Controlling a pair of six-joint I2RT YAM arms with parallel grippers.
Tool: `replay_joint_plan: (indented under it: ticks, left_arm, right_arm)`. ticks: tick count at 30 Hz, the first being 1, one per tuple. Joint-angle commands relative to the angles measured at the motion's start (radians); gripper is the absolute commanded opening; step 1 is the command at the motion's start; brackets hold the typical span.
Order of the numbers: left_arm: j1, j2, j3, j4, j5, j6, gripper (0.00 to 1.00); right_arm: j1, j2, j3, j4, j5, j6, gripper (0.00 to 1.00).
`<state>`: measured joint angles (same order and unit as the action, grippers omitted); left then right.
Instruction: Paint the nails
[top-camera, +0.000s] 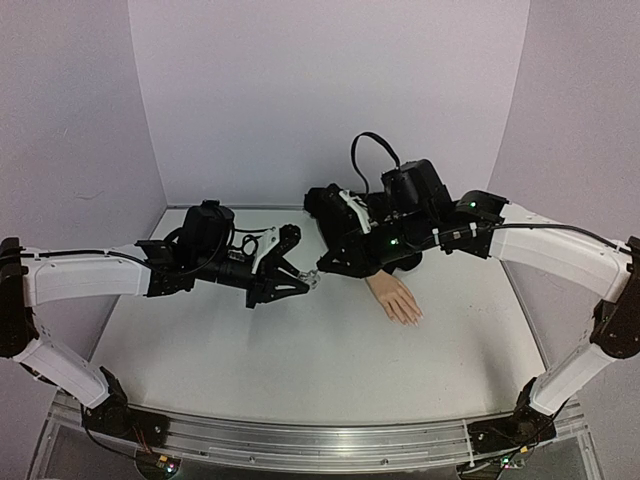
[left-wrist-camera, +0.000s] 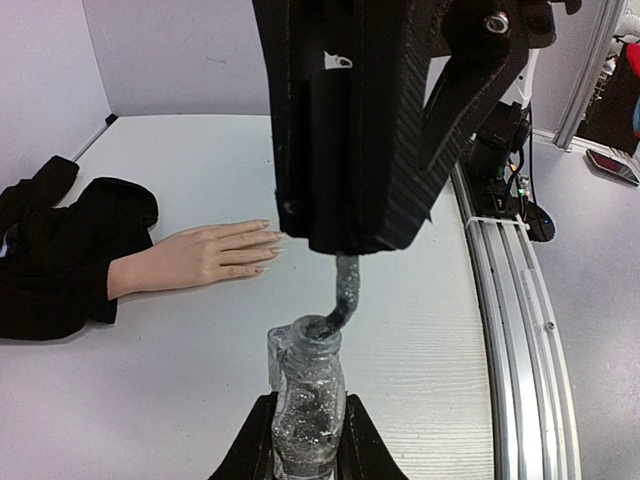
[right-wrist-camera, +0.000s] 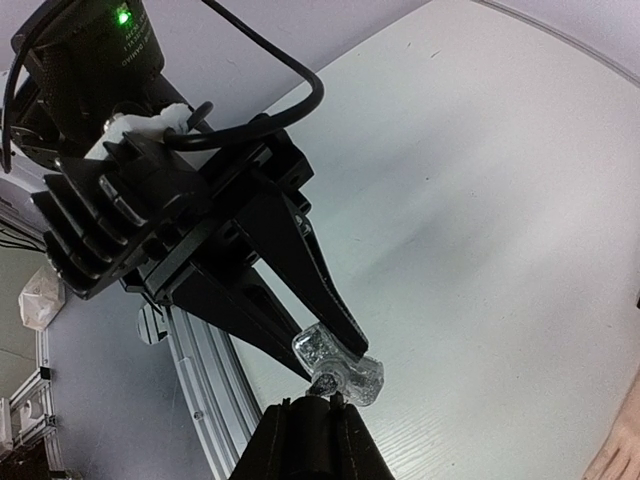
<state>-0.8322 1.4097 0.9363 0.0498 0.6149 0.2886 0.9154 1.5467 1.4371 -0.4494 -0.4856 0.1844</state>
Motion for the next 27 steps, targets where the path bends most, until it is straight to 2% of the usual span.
replay_joint_plan:
  ticks: [1,12,17,22,27]
  left_arm:
    - [0.002,-0.002,0.047,0.017,-0.011,0.007,0.0]
    - [0.001,-0.008,0.027,0.038,-0.046,0.009,0.0]
    - [0.001,-0.014,-0.007,0.117,-0.125,-0.025,0.0]
    - [0.001,-0.036,-0.031,0.22,-0.231,-0.06,0.0]
    - [0.001,-0.021,-0.016,0.293,-0.274,-0.092,0.0]
  right_arm:
    - [0.005,-0.047,-0.009,0.021,0.019,-0.007,0.0]
    - [-0.003,-0.153,-0.106,0.058,0.122,0.014,0.0]
    - [-0.033,-0.238,-0.201,0.071,0.213,0.043,0.0]
    - [-0.196,-0.317,-0.381,0.068,0.281,0.083,0.0]
    - [-0.352,-0.305,-0.481,0.042,0.266,0.056,0.0]
